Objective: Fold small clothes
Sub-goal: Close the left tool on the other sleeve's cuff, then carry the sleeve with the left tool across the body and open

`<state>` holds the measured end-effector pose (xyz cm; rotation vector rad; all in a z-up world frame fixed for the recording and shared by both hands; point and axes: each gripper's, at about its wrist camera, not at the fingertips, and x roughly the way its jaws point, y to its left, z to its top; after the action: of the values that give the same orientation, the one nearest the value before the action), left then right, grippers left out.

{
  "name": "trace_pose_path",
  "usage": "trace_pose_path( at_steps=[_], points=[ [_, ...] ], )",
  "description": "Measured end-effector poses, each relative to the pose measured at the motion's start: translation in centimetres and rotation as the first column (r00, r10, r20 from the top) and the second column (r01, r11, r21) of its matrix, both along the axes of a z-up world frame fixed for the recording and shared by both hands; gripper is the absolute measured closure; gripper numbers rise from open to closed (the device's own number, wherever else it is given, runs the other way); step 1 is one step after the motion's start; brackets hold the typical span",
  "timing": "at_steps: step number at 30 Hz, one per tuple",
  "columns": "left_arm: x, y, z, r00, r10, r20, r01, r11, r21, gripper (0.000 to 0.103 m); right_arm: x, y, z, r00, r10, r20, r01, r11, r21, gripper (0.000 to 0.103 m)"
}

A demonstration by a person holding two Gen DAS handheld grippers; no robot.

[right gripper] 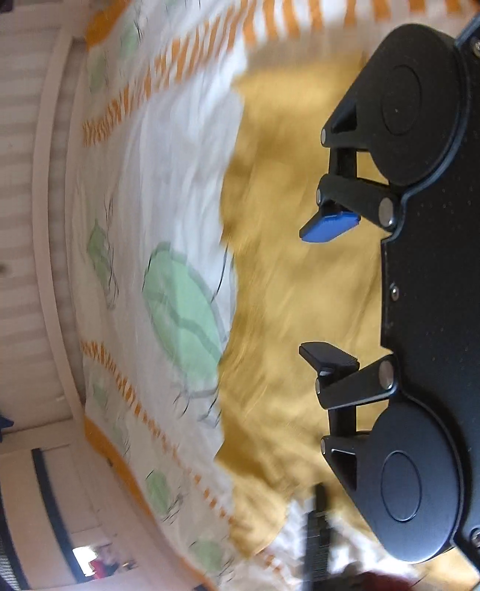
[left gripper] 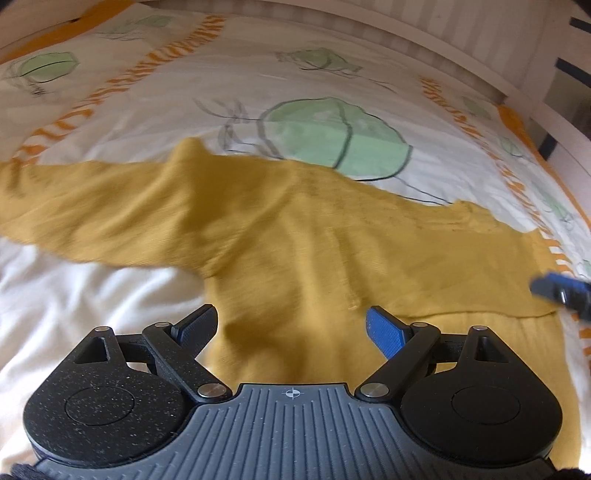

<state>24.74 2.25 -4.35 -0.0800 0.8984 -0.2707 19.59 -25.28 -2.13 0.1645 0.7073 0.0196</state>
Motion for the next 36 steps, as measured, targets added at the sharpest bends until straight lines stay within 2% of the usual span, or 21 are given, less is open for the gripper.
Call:
trace_pose_path(
  at_steps=[2, 4, 8, 11, 12, 14, 15, 16, 17, 20, 26, 29, 33, 36],
  points=[
    [0.9, -1.4, -0.3, 1.000, -0.015, -0.007, 0.015, 1.000, 0.000, 0.017, -1.4, -0.8, -0.3, 1.000, 0.000, -0.008, 0.000, 0.999, -0.042, 0.038],
    [1.6, -2.5, -0.6, 0.999, -0.031, -0.018, 0.031, 0.999, -0.008, 0.026, -2.6, -1.3, -0.7, 1.000, 0.017, -0.016, -0.018, 0.997, -0.075, 0.038],
    [3.1, -4.6, -1.6, 0.997, -0.044, -0.064, 0.043, 0.999, -0.014, 0.031, -4.4, -0.3, -2.5, 0.995, 0.097, -0.019, -0.099, 0.988, -0.123, 0.036],
    [3.8, -5.6, -2.2, 0.996, -0.046, -0.081, 0.046, 0.999, 0.000, 0.034, -4.6, 0.6, -4.0, 0.985, 0.160, -0.057, -0.166, 0.976, -0.138, 0.034],
    [4.0, -5.8, -2.2, 0.996, -0.045, -0.077, 0.045, 0.999, 0.007, 0.036, -4.6, 0.9, -4.2, 0.985, 0.165, -0.048, -0.170, 0.975, -0.144, 0.031],
    [4.4, -6.2, -2.3, 0.997, -0.033, -0.076, 0.034, 0.999, 0.010, 0.044, -4.2, 1.0, -3.9, 0.985, 0.169, -0.047, -0.173, 0.976, -0.129, 0.029],
    [4.5, -6.2, -2.2, 0.997, -0.024, -0.073, 0.025, 1.000, 0.010, 0.063, -3.9, 0.8, -3.9, 0.985, 0.164, -0.047, -0.168, 0.980, -0.111, 0.029],
    [4.7, -6.2, -2.1, 0.998, -0.009, -0.064, 0.010, 1.000, 0.017, 0.089, -3.8, 0.6, -3.9, 0.987, 0.156, -0.048, -0.160, 0.983, -0.089, 0.028],
    [4.8, -6.2, -1.8, 0.999, 0.001, -0.054, 0.000, 1.000, 0.026, 0.098, -3.6, 0.5, -3.9, 0.987, 0.149, -0.051, -0.152, 0.986, -0.068, 0.027],
    [5.1, -5.9, 0.1, 1.000, -0.011, -0.020, 0.012, 1.000, 0.027, 0.100, -3.8, 0.2, -4.2, 0.989, 0.140, -0.051, -0.143, 0.989, -0.044, 0.027],
    [5.5, -4.4, 7.3, 0.990, -0.032, 0.138, 0.032, 0.999, 0.002, 0.100, -3.8, 0.6, -4.4, 0.989, 0.144, -0.045, -0.146, 0.988, -0.050, 0.022],
    [6.0, -3.5, 9.6, 0.983, -0.034, 0.183, 0.031, 0.999, 0.020, 0.100, -3.7, 0.6, -4.5, 0.990, 0.134, -0.040, -0.136, 0.989, -0.057, 0.021],
    [6.6, -2.7, 9.6, 0.981, -0.020, 0.191, 0.006, 0.997, 0.073, 0.100, -3.4, -0.1, -4.5, 0.994, 0.099, -0.037, -0.101, 0.994, -0.046, 0.021],
    [7.1, -1.9, 8.1, 0.988, 0.001, 0.153, -0.016, 0.996, 0.092, 0.100, -3.3, -0.9, -4.4, 0.997, 0.073, -0.036, -0.074, 0.997, -0.034, 0.021]
  ],
)
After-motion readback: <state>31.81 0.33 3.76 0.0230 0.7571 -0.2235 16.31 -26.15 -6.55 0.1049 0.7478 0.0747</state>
